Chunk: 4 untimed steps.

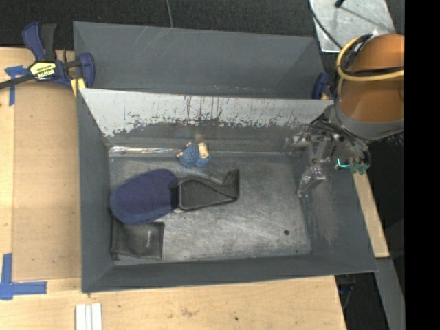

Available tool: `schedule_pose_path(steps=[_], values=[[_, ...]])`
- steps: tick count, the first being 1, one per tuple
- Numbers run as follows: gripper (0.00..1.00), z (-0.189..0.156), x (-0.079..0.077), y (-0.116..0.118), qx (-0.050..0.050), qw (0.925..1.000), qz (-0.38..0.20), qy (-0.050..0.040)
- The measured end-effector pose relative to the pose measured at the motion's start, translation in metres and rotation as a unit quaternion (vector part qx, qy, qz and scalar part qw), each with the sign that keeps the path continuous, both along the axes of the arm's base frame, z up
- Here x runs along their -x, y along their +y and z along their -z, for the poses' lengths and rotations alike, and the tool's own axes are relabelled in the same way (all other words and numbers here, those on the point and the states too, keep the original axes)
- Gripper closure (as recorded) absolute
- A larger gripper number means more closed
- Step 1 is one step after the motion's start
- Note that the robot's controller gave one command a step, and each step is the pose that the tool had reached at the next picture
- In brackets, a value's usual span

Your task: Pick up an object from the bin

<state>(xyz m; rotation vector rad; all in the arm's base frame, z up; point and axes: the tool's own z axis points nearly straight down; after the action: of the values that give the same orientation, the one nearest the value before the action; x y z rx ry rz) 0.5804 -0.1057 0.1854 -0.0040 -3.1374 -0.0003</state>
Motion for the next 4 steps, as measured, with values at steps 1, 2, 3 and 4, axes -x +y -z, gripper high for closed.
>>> schedule_pose_path(steps=[1, 2, 3, 4], values=[[0.00, 0.103, -0.045, 0.036, 0.001, 0.9952, -0.098, -0.0049], [0.00, 0.110, -0.014, 0.091, 0.001, 0.9991, -0.041, -0.0098], [1.00, 0.107, -0.019, 0.090, 0.002, 0.9990, -0.040, -0.0184], [1.00, -0.033, 0.016, 0.045, 0.002, 0.9958, -0.091, -0.0077]])
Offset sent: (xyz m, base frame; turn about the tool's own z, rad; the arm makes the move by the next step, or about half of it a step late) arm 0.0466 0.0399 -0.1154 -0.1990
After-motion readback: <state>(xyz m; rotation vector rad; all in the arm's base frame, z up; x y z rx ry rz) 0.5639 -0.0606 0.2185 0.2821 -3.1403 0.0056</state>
